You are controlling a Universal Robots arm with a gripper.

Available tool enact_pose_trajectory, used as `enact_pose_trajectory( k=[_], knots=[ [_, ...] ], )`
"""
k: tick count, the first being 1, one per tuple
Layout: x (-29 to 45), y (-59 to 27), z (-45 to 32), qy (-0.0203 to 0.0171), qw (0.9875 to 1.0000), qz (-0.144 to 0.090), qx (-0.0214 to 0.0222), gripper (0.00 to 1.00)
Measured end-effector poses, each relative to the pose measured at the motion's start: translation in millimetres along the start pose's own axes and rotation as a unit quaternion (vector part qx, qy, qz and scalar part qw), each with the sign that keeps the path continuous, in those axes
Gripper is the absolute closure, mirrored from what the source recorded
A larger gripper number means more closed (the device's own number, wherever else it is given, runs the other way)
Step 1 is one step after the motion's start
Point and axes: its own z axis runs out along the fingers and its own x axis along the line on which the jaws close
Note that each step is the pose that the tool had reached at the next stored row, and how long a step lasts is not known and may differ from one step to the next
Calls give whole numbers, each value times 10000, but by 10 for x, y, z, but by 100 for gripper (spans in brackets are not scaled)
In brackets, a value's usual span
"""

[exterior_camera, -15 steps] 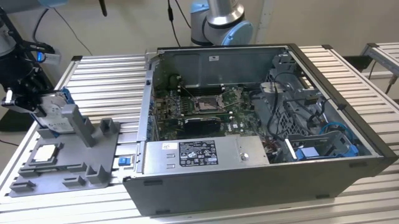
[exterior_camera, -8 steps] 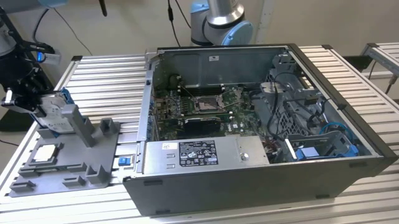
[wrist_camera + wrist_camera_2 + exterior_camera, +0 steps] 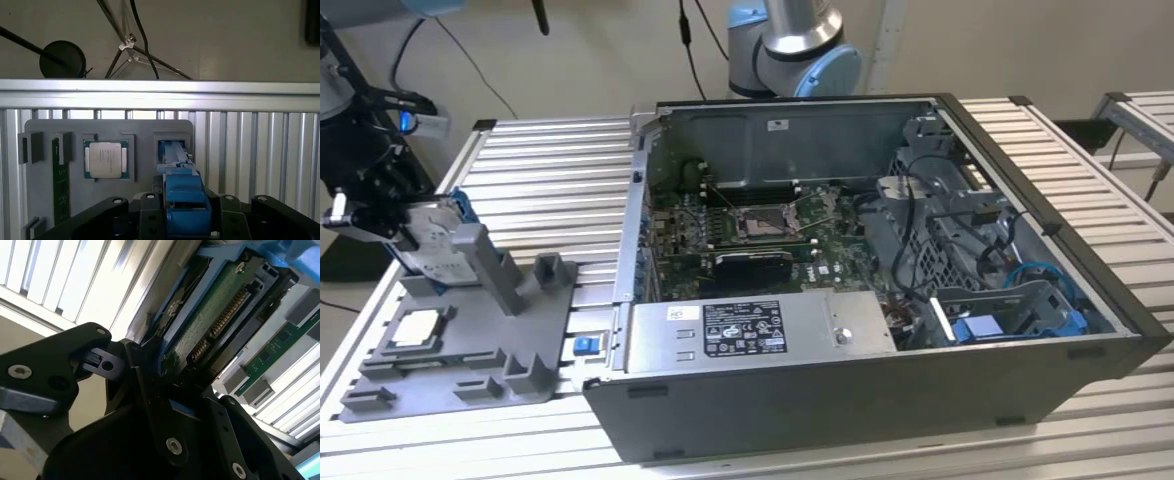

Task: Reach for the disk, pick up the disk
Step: 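Pick up the disk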

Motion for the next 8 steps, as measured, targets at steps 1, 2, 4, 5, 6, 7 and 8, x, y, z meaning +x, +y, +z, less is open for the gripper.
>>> enact_pose_trajectory(
  k=[1,2,4,5,6,7,8],
  knots=[
    [0,1,-3,0,10000,0,1,100],
    [0,1,-10,0,10000,0,0,100],
    [-1,1,-33,0,10000,0,0,100],
    [-1,1,-49,0,10000,0,0,100],
    [-1,1,-64,0,10000,0,0,100],
    [-2,1,-80,0,10000,0,0,100],
    [-2,2,-95,0,10000,0,0,100]
  ],
)
